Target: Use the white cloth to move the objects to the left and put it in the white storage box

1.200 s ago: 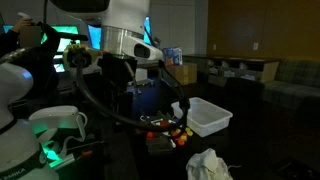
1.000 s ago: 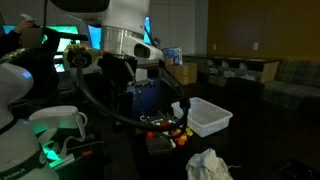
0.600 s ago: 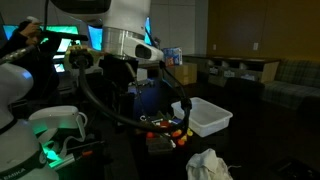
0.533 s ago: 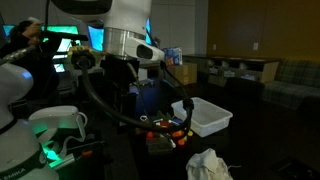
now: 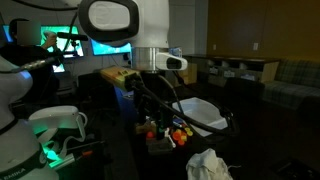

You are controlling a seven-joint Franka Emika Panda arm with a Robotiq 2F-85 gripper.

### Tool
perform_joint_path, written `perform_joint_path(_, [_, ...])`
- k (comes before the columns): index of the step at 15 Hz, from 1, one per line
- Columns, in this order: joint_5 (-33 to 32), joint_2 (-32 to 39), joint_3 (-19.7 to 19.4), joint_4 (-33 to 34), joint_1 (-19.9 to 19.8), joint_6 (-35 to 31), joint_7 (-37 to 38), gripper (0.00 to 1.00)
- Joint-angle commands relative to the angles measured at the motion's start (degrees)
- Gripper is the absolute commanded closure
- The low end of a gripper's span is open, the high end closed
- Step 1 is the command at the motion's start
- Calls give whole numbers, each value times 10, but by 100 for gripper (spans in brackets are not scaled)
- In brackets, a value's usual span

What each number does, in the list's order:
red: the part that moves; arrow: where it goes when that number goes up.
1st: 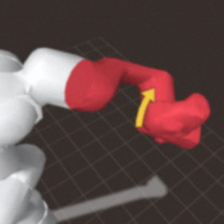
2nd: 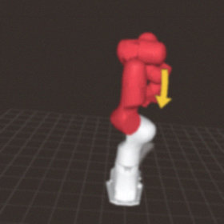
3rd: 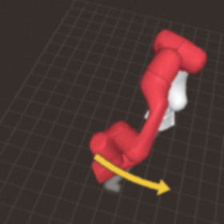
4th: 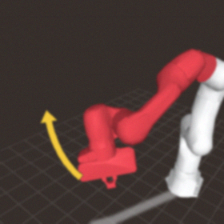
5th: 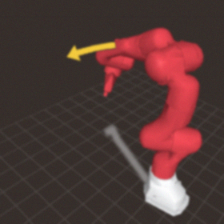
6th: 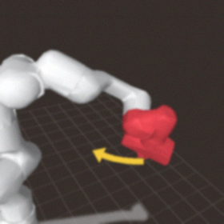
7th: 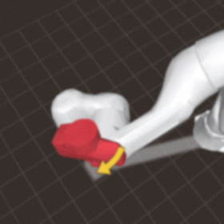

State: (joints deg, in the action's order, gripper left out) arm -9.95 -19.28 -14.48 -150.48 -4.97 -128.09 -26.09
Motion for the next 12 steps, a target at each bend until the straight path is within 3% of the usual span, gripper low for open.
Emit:
perform_joint_path(1, [34,103,6,40,18,-90,-28,0])
perform_joint_path(7, [124,253,59,71,32,-265,-38,0])
perform_joint_path(12, [151,384,134,123,-6,-362,-48,0])
